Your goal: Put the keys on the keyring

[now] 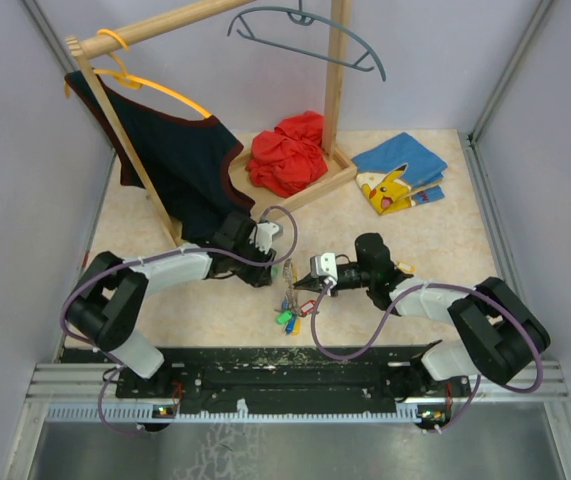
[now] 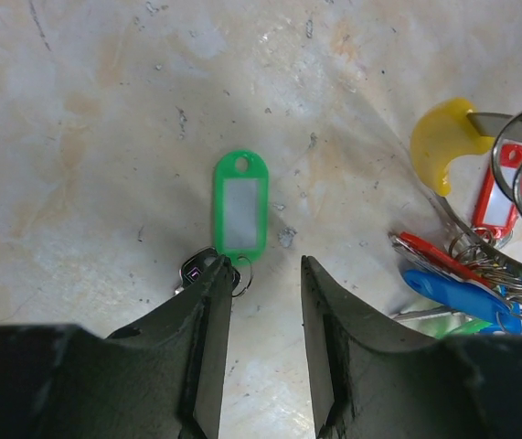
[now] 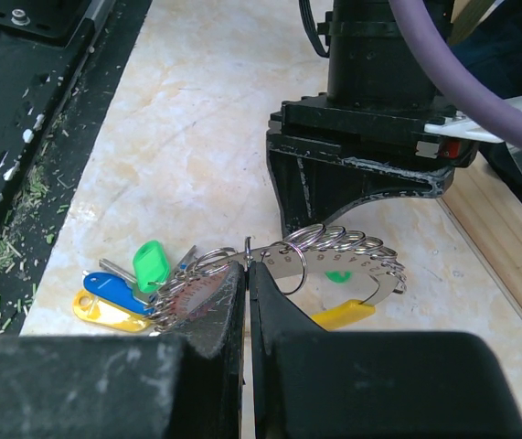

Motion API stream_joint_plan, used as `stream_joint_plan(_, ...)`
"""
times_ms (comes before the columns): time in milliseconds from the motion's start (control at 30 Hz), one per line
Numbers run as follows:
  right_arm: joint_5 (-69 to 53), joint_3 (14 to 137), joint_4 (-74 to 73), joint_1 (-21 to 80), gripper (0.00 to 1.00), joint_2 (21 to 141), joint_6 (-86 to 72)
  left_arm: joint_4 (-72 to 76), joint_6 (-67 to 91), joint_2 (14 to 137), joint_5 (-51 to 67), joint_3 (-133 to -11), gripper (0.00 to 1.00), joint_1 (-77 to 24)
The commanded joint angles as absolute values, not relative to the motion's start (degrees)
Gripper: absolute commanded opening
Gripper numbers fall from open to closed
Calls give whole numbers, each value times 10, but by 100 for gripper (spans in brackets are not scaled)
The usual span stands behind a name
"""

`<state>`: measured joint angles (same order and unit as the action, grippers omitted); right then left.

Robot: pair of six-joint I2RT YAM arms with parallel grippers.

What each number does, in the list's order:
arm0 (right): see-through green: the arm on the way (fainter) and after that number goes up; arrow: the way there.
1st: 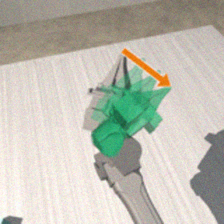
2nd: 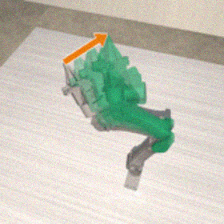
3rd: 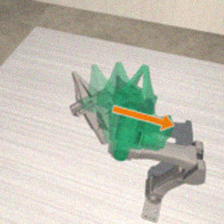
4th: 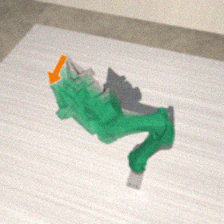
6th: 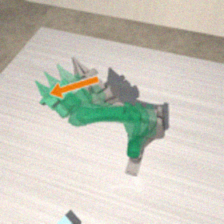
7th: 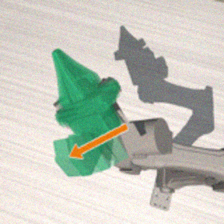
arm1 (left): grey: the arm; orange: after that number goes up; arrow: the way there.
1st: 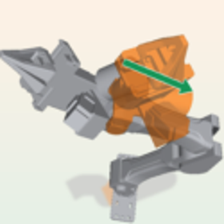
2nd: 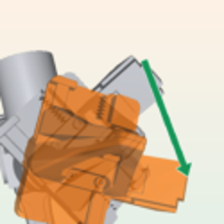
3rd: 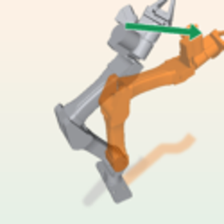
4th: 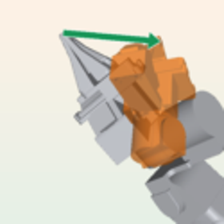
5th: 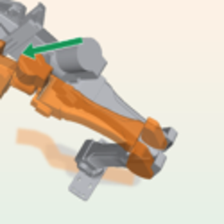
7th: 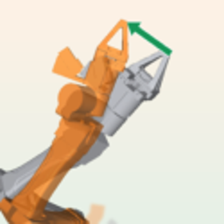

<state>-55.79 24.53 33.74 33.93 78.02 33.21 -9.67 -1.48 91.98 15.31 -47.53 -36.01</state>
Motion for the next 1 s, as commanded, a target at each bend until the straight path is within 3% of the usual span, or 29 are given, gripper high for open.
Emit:
stream_joint_plan(0, -581, 274, 352, 333, 0, 774, 326, -124, 6, 916, 161, -487, 41, -374)
stream_joint_plan(333, -587, 273, 355, 332, 0, 771, 320, -133, 34, 912, 72, -493, 38, -390)
stream_joint_plan(567, -588, 272, 357, 331, 0, 769, 317, -136, 36, 917, 72, -495, 27, -394)
stream_joint_plan(800, -590, 272, 360, 331, 0, 767, 314, -118, 76, 922, 63, -501, 2, -393)
stream_joint_plan(967, -590, 272, 359, 330, 0, 767, 313, -85, 126, 938, 54, -521, 2, -392)
